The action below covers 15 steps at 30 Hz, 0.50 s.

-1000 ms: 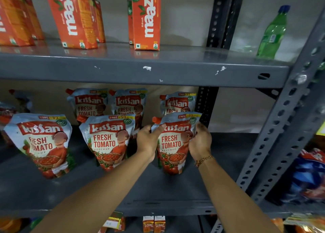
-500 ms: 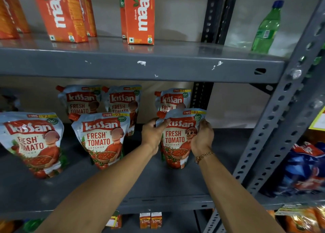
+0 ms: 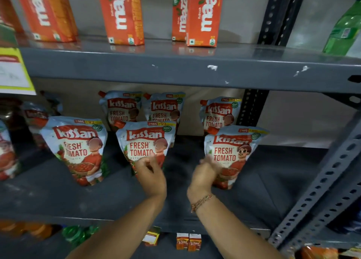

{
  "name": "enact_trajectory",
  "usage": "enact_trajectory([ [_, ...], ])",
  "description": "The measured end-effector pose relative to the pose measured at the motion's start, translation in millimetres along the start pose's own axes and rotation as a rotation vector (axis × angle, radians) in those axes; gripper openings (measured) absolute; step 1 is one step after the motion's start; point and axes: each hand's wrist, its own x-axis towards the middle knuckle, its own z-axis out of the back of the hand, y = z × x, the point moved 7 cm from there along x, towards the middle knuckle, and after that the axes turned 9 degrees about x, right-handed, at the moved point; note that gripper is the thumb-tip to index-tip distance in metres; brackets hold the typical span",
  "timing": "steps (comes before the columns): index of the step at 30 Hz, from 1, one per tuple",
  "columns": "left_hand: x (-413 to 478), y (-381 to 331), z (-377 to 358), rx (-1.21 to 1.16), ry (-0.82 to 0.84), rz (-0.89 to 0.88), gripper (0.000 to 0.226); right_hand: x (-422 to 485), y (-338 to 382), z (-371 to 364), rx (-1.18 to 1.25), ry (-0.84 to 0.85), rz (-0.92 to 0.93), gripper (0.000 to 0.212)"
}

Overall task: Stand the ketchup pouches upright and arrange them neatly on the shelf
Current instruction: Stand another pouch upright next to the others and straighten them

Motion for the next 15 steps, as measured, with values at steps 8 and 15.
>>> enact_trajectory([
  [8,73,1,18,-0.026,0.109,0.125,0.068,-22,-47,-89,-0.189,0.391,-0.173,0.017],
  [15,100,-12,12,-0.108,0.266,0.109,0.030,-19,-43,-102,-0.004,0.506,-0.221,0.033],
])
